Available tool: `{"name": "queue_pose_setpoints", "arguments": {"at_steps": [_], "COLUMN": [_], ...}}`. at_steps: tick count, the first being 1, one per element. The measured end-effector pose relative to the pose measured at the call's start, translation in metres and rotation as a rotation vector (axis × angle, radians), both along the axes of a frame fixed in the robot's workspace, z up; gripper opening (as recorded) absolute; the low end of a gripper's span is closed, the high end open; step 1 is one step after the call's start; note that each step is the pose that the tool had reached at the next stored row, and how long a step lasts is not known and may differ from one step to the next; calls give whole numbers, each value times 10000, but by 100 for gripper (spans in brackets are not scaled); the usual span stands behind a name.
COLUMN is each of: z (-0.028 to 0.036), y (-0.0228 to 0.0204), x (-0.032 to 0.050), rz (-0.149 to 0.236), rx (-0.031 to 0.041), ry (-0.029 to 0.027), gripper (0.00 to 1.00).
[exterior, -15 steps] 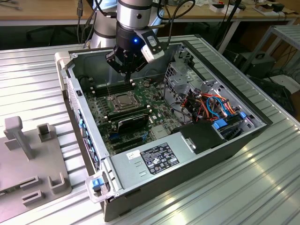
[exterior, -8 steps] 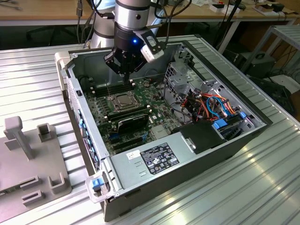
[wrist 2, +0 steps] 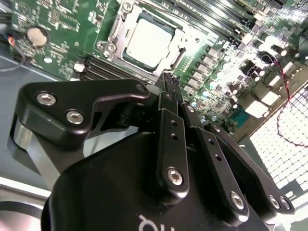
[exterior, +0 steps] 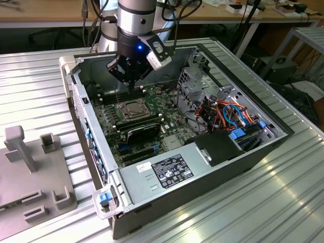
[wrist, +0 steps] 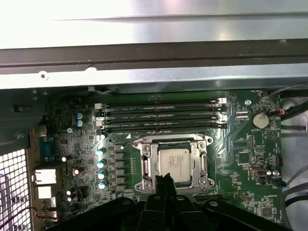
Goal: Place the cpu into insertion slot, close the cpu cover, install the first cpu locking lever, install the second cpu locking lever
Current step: 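Install the first cpu locking lever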
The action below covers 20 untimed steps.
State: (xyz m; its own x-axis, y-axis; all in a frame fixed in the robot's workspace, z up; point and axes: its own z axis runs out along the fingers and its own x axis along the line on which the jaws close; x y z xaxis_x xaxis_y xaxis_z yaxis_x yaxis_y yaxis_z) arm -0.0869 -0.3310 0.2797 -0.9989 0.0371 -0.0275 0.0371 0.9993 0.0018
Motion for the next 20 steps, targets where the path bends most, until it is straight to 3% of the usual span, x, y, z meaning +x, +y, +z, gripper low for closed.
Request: {"name": "queue_pose_setpoints", "arguments": {"at_steps": [2,6,20], "z": [-26,-37,-37], "y": [-3,-2,-2], "x": [-31,-162,-163], "rz": [176,317,337], "rx": [54,65,64], "ry": [0,-2,0], "gripper": [11,11,11]}}
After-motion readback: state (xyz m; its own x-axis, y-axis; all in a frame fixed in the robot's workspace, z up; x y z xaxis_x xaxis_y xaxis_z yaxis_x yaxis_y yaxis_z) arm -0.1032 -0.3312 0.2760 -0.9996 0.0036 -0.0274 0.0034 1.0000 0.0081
